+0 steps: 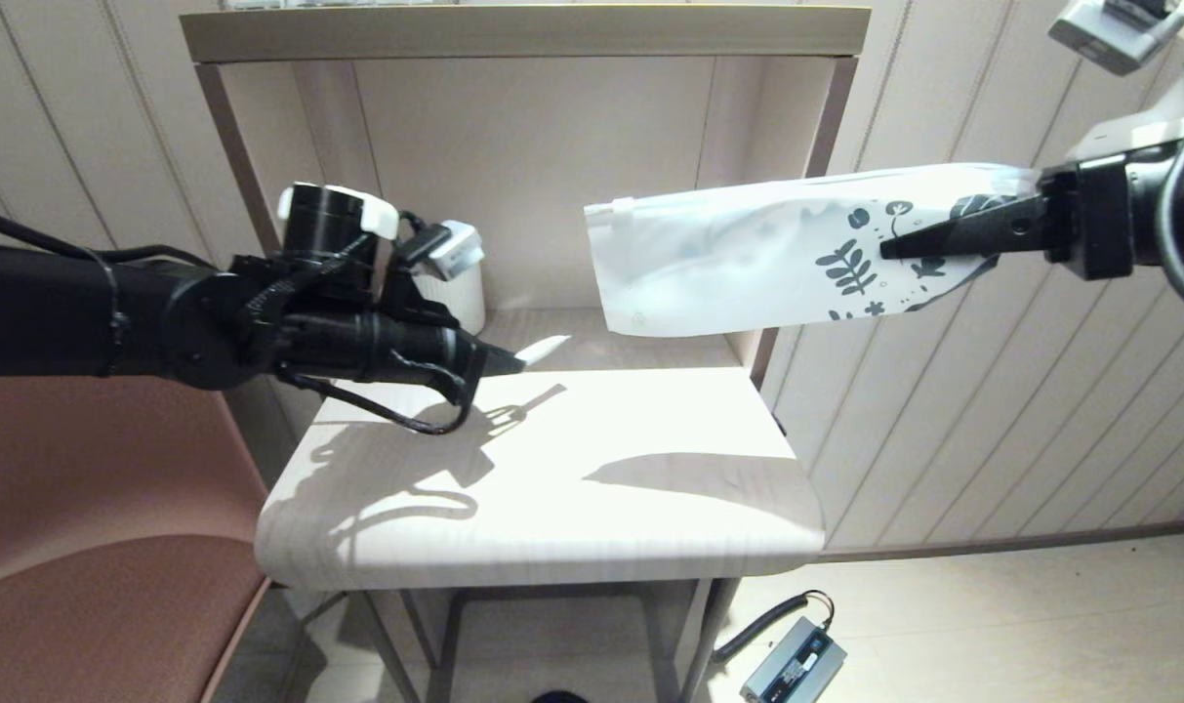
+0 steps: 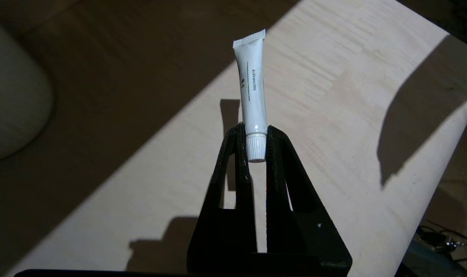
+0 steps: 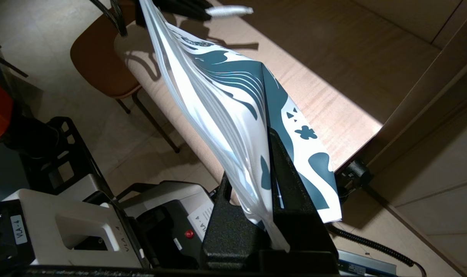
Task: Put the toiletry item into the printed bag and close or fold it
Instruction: Pick up the toothpaste, then place the toothpaste in the storage bag
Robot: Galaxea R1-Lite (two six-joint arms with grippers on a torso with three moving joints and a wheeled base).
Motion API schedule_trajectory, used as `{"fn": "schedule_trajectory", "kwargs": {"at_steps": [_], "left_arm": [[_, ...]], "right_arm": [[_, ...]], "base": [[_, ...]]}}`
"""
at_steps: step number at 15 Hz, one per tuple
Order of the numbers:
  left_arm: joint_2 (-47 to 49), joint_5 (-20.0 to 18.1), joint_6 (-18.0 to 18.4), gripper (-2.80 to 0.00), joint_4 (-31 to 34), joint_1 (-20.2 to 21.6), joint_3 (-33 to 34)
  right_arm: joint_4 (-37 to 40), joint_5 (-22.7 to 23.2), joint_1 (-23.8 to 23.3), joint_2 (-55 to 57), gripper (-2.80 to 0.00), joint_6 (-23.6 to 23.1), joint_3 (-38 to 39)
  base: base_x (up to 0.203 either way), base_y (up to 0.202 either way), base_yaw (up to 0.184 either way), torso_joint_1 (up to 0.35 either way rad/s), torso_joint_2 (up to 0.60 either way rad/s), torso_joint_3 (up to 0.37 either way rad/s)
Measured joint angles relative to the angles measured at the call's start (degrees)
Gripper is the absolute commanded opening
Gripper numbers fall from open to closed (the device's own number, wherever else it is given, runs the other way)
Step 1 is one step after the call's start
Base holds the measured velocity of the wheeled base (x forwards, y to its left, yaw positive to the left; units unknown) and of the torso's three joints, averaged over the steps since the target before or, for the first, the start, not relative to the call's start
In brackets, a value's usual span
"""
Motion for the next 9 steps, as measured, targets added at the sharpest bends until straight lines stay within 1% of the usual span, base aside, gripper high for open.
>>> {"fn": "schedule_trajectory", "kwargs": {"at_steps": [2, 4, 6, 7, 9], "left_arm": [[-4.34, -3.34, -0.12, -2.8, 0.22, 4.59, 1.25], [-8.05, -5.21, -0.33, -2.8, 0.64, 6.85, 1.44], [-11.16, -5.58, -0.43, -2.8, 1.31, 7.39, 0.64], [-12.21, -5.58, -0.45, -2.8, 1.79, 6.91, 0.12], [-13.61, -5.62, -0.5, -2.8, 3.2, 5.37, -1.54]], "right_arm": [[-1.1, -0.46, 0.37, 0.36, -2.8, -0.81, 2.17], [-6.19, -2.64, 2.23, 0.85, -2.8, -2.44, 6.07], [-15.57, -5.93, 4.66, 1.23, -2.8, -3.06, 12.0], [-20.59, -7.87, 6.08, 1.4, -2.8, -3.19, 15.27], [-32.32, -13.75, 10.29, 1.8, -2.8, -3.41, 21.72]], "base": [[0.0, 0.0, 0.0, 0.0, 0.0, 0.0], [0.0, 0.0, 0.0, 0.0, 0.0, 0.0], [0.0, 0.0, 0.0, 0.0, 0.0, 0.0], [0.0, 0.0, 0.0, 0.0, 0.0, 0.0], [0.0, 0.0, 0.0, 0.0, 0.0, 0.0]]}}
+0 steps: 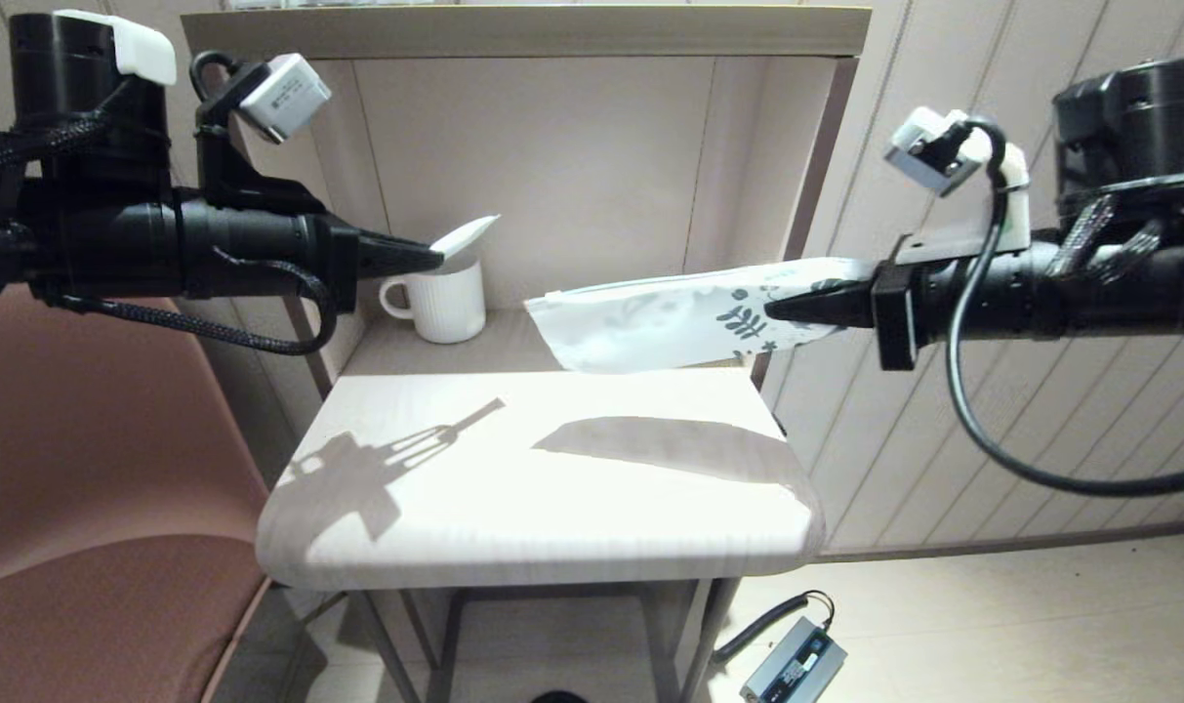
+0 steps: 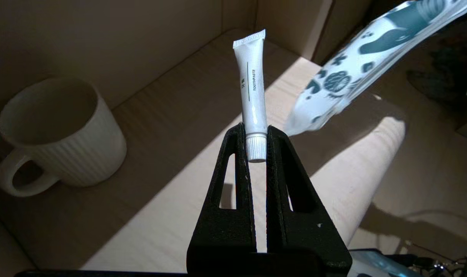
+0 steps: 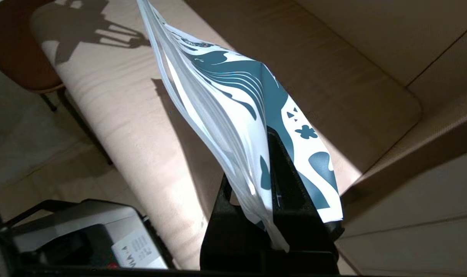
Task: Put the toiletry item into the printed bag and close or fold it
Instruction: Place the toothpaste in the storage bag
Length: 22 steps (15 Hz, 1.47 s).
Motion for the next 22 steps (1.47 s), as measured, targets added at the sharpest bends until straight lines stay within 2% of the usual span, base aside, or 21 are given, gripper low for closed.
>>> {"fn": "schedule_trajectory", "kwargs": {"at_steps": [2, 9, 12, 17, 19, 22], "left_arm": [[-0.63, 0.01, 0.02, -2.8, 1.49, -2.16, -2.22], [1.38, 0.48, 1.58, -2.8, 8.82, -13.6, -10.43], [3.43, 0.66, 4.94, -2.8, 12.19, -18.62, -11.5], [4.98, 1.2, 12.47, -2.8, 18.02, -20.72, -11.73], [5.52, 3.06, 13.57, -2.8, 18.34, -20.83, -11.84], [7.21, 3.83, 14.56, -2.8, 18.39, -20.8, -12.17]], "right_arm": [[-6.41, -3.18, 3.31, 0.95, -2.8, -0.11, 2.95], [-6.63, -4.69, 7.24, 5.15, -2.8, -0.26, 2.52], [-6.61, -4.67, 7.35, 6.07, -2.8, -0.27, 2.25], [-6.61, -4.63, 7.31, 6.91, -2.8, -0.45, 2.08], [-6.58, -4.63, 7.33, 7.05, -2.8, -0.45, 2.05], [-6.6, -4.6, 7.48, 7.03, -2.8, -0.48, 2.02]], "base": [[0.0, 0.0, 0.0, 0.0, 0.0, 0.0], [0.0, 0.0, 0.0, 0.0, 0.0, 0.0], [0.0, 0.0, 0.0, 0.0, 0.0, 0.0], [0.0, 0.0, 0.0, 0.0, 0.0, 0.0], [0.0, 0.0, 0.0, 0.0, 0.0, 0.0], [0.0, 0.0, 0.0, 0.0, 0.0, 0.0]]}}
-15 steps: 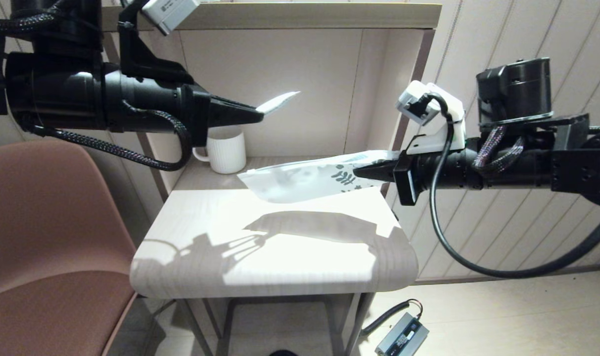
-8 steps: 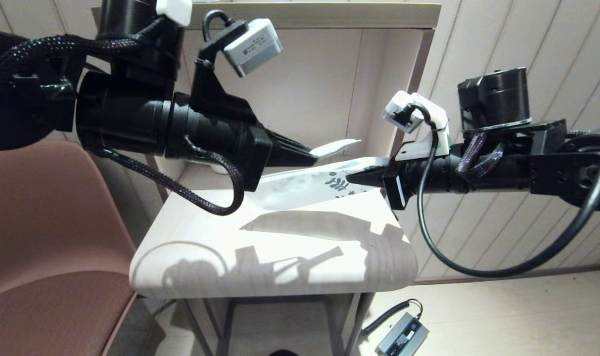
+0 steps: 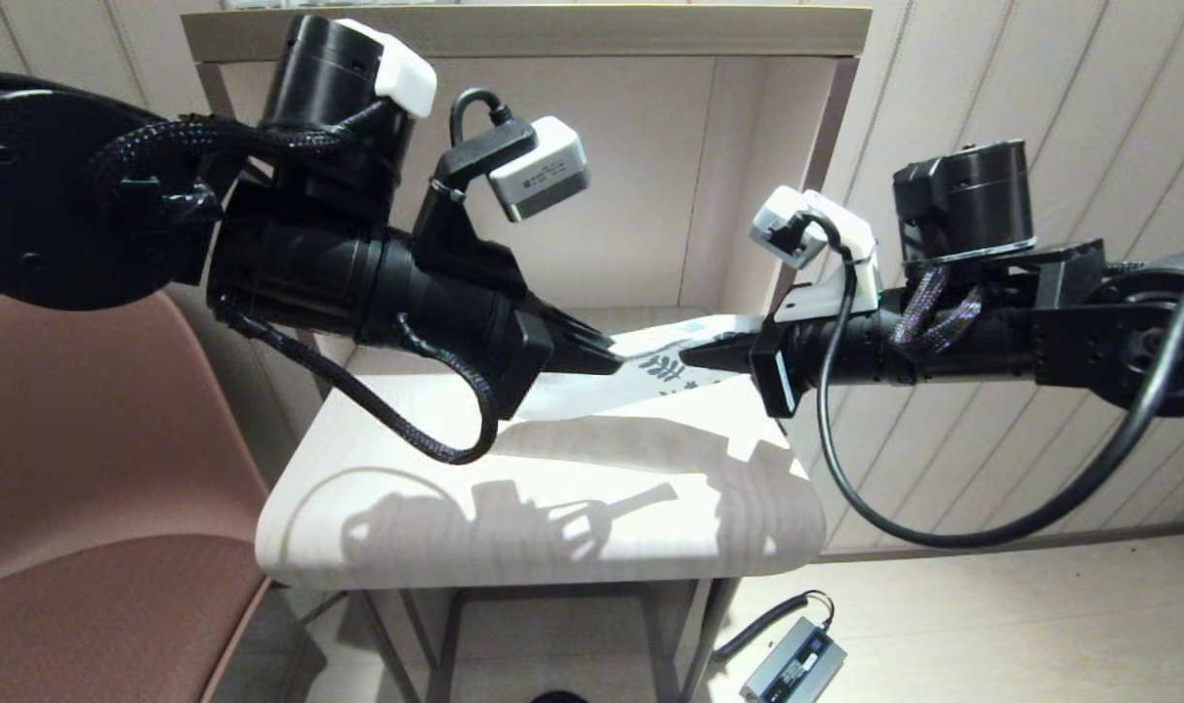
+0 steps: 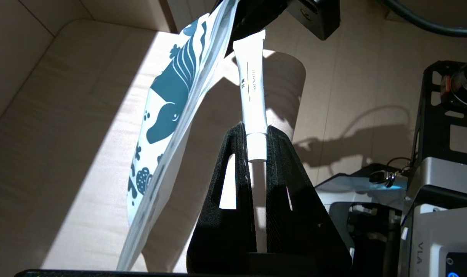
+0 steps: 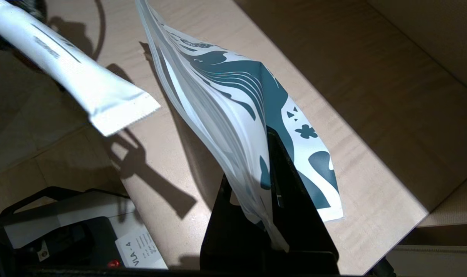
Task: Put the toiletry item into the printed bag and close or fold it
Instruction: Place the toothpaste in the storage bag
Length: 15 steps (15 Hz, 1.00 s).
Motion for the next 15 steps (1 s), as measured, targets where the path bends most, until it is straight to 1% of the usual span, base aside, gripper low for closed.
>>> {"fn": "schedule_trajectory", "kwargs": {"at_steps": [3, 5, 8, 11, 15], "left_arm": [[2.45, 1.53, 0.0, -2.8, 0.2, 0.04, -1.97], [4.05, 1.86, 0.0, -2.8, 0.44, 0.02, -3.52], [5.68, 2.6, -0.11, -2.8, 2.58, 0.04, -6.58], [5.35, 2.62, -0.14, -2.8, 4.5, 0.11, -8.71], [3.67, 2.57, -0.13, -2.8, 6.16, 0.26, -9.02]], "right_arm": [[0.0, 0.09, 0.0, -0.22, -2.8, -0.05, 0.11], [0.0, 0.16, 0.0, -0.35, -2.8, -0.05, 0.24], [-0.09, 0.27, -0.05, -0.54, -2.8, -0.13, 0.54], [-0.1, 0.28, -0.11, -0.54, -2.8, -0.13, 0.64], [-0.09, 0.33, -0.11, -0.45, -2.8, -0.09, 0.82]], "base": [[0.0, 0.0, 0.0, 0.0, 0.0, 0.0], [0.0, 0.0, 0.0, 0.0, 0.0, 0.0], [0.0, 0.0, 0.0, 0.0, 0.0, 0.0], [0.0, 0.0, 0.0, 0.0, 0.0, 0.0], [0.0, 0.0, 0.0, 0.0, 0.0, 0.0]]}}
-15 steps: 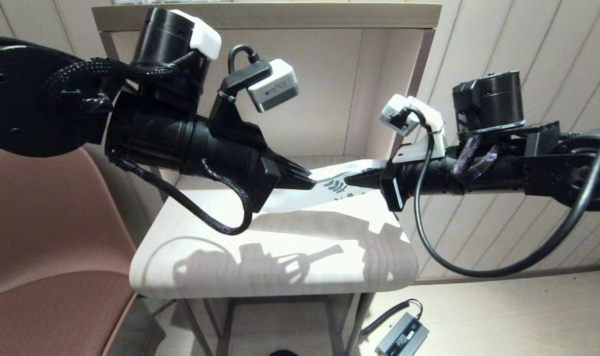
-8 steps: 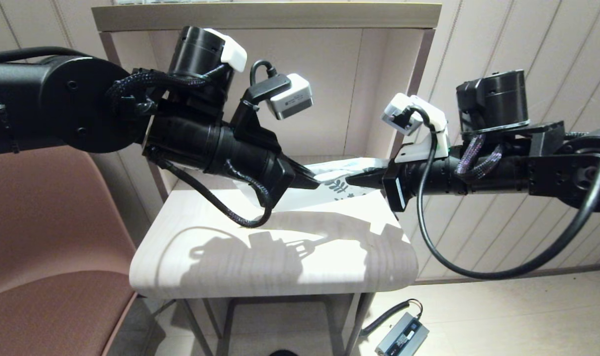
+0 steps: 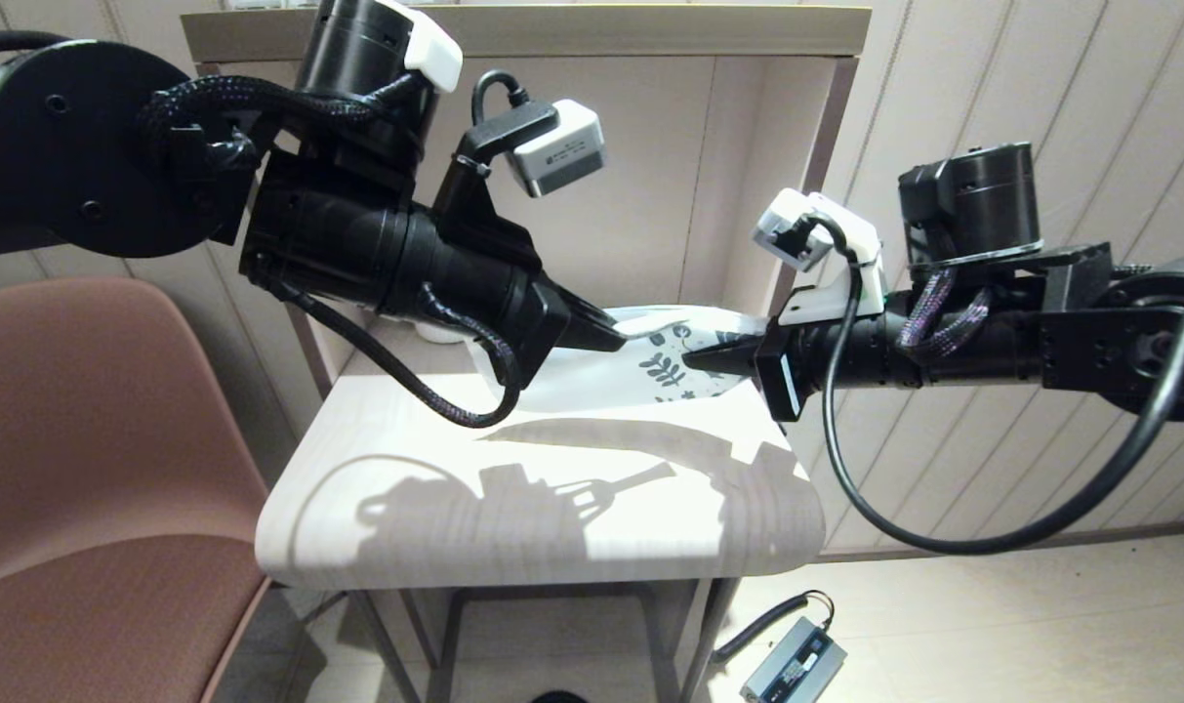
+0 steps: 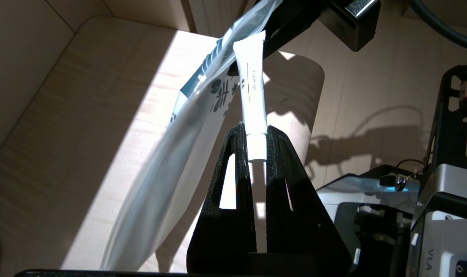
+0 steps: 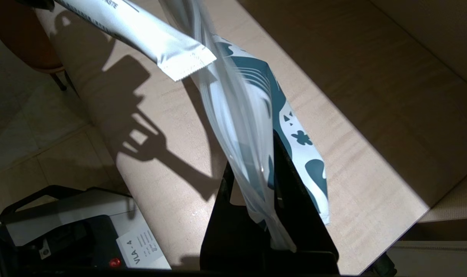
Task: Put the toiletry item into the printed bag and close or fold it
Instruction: Place the toothpaste in the storage bag
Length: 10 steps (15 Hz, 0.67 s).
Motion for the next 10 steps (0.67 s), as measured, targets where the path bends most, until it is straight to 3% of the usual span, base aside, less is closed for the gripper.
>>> {"fn": "schedule_trajectory", "kwargs": {"at_steps": [5, 10], "left_arm": [[-0.52, 0.02, 0.37, -2.8, 0.19, 0.05, -0.69], [-0.3, 0.02, 3.36, -2.8, 2.89, 0.03, -0.94]], "right_arm": [[0.0, 0.04, 0.02, 0.01, -2.8, 0.02, 0.02], [0.0, 0.09, 0.11, 0.22, -2.8, 0.02, 0.22]], "base": [[0.0, 0.0, 0.0, 0.0, 0.0, 0.0], [0.0, 0.0, 0.0, 0.0, 0.0, 0.0]]}}
